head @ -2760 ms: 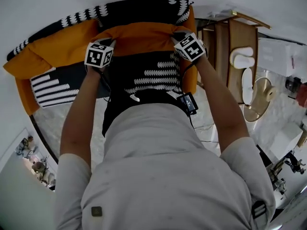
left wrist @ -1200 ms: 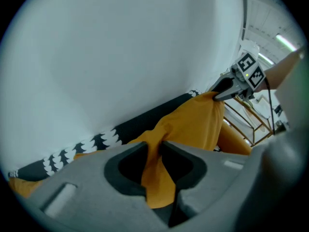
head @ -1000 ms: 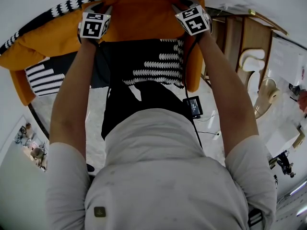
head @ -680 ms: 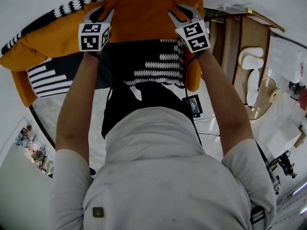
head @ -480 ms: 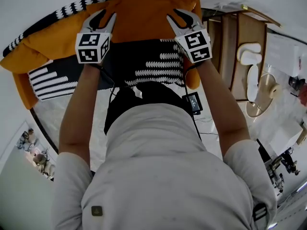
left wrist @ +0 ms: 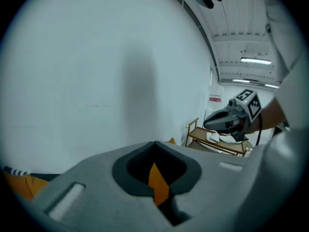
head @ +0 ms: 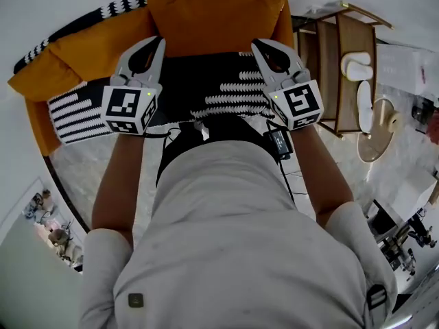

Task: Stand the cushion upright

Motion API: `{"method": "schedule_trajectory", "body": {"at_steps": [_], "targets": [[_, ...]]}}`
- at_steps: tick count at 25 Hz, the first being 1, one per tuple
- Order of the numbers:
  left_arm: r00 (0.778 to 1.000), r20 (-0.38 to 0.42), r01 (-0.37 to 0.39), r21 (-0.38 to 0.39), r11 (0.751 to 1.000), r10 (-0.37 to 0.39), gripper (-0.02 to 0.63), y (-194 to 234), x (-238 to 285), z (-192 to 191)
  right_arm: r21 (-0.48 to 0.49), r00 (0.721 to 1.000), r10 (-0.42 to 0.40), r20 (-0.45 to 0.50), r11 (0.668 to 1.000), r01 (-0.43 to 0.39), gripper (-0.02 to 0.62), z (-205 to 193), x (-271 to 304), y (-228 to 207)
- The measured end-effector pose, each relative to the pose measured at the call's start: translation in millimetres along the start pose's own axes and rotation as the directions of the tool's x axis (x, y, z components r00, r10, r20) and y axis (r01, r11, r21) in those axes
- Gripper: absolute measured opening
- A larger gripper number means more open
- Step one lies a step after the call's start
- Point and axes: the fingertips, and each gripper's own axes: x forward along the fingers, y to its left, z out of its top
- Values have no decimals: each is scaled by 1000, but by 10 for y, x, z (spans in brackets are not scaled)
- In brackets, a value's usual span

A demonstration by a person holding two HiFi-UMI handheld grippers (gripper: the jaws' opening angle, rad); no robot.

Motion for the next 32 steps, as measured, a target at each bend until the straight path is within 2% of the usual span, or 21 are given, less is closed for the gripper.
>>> {"method": "schedule_trajectory", "body": {"at_steps": [10,16,20,26,32], "targets": [[993,106,58,33,998,-61,3,-298,-1396,69,-30,987,-95,131,995,99,9,463,-858,1036],[986,138,91,34,995,-94,3,-475,-1972,22,-56,980,-102,168,992,113,9,720,-1278,1602],[986,146,75,37,997,-80,3,-690,-2231,-2,-83,980,-68,188,993,84,9,773,-1546,1795],[982,187,10,8,1000,-12,3,-1053,-2548,105,-120,973,-6,229,992,34,10,798,-1968,1914],[978,208,-36,16,999,32,3,-1831,-2621,222,-143,959,70,276,989,-31,11,597,-2698,1854]]}}
